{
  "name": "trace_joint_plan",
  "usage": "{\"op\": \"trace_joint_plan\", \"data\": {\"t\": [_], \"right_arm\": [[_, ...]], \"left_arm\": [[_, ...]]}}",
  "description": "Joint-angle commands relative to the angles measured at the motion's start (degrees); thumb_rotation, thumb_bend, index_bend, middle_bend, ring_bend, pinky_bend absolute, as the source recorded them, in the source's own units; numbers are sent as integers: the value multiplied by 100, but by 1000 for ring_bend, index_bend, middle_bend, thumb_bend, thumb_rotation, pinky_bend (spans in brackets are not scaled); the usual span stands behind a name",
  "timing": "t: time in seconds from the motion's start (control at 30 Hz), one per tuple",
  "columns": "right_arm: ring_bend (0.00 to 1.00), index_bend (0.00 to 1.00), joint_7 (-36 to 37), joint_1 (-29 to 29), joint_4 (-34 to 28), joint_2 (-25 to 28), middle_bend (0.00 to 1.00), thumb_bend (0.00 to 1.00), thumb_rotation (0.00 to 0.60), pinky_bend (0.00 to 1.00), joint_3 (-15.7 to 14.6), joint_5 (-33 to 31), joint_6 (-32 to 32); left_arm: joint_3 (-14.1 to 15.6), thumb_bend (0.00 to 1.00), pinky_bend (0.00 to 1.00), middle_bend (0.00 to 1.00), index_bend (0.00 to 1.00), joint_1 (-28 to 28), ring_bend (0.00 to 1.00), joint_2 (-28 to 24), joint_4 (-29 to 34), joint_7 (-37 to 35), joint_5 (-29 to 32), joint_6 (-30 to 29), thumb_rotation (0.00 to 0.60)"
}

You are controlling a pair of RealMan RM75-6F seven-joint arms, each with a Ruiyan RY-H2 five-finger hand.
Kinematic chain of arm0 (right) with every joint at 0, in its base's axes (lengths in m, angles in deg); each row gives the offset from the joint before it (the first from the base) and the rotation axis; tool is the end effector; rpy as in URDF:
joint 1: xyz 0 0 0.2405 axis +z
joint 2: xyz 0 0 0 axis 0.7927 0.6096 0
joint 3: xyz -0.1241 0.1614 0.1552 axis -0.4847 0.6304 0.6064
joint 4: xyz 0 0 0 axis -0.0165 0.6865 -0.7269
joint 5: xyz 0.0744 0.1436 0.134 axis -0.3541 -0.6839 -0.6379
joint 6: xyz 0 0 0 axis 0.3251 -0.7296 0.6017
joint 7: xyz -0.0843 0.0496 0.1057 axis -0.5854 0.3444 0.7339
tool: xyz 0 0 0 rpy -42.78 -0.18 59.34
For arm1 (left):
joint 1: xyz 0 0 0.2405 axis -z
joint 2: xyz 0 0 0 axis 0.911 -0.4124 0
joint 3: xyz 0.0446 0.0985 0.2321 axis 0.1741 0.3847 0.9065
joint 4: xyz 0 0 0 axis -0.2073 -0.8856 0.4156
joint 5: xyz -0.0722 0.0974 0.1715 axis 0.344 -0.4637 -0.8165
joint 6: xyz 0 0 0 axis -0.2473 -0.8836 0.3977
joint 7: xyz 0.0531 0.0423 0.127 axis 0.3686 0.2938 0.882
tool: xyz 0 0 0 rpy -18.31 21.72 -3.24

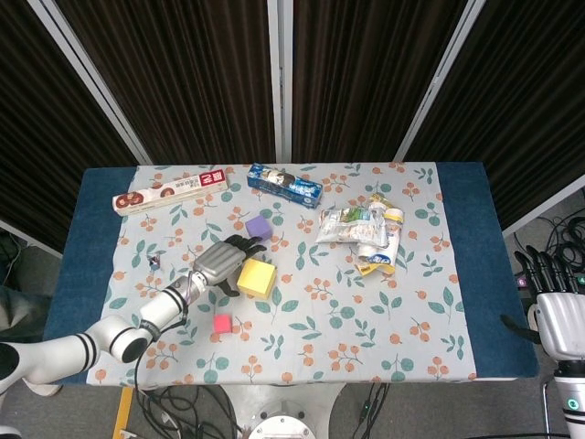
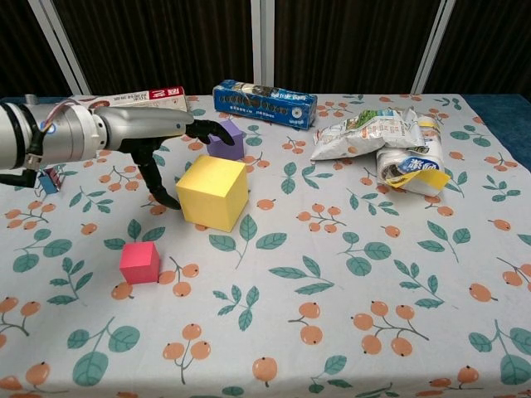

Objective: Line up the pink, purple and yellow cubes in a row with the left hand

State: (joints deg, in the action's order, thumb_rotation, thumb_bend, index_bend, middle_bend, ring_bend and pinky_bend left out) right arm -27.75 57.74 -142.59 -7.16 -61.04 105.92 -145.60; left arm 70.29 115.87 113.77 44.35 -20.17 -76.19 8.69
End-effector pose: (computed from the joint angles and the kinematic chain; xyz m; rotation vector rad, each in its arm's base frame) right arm -0.3076 -0.1915 0.1877 1.3949 -0.8047 0.8966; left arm -0.1366 0.3656 -0.0464 -2.1642 -1.1043 -0.8275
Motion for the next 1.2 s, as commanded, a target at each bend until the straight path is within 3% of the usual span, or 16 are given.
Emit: {"op": "trace_joint_plan", "data": {"t": [0.03,0.47,0.7,0.83,0.97,1.2], "right_arm": [[0,0,2,6,3,0,27,26,600,0,6,-9,5],[0,0,26,19,21,-9,27,26,600,0,3,-51,45],[0,0,65,6,59,-19,28,26,600,0,-6,-56,32],[0,0,91,10,80,-27,29,26,600,0,-7,-65,45],[0,0,121,0,91,-19,30,26,600,0,-19,-50,33],[0,0,193,-62,118,12,31,26,600,0,-19,-92,-33]], "left_arm": [[-46,6,102,186,179,96,134,178,-76,126,310,71,600],[-148,40,146,501,399,175,356,612,-171,541,1309,-187,600],[-207,40,147,518,423,187,362,600,191,847,1959,-414,600],[-268,41,147,518,423,169,362,715,351,1090,2239,-850,600],[-288,41,148,517,421,193,362,947,277,1374,2387,-1200,600],[-202,41,148,461,371,279,362,1168,27,1699,2501,-1252,600]]}}
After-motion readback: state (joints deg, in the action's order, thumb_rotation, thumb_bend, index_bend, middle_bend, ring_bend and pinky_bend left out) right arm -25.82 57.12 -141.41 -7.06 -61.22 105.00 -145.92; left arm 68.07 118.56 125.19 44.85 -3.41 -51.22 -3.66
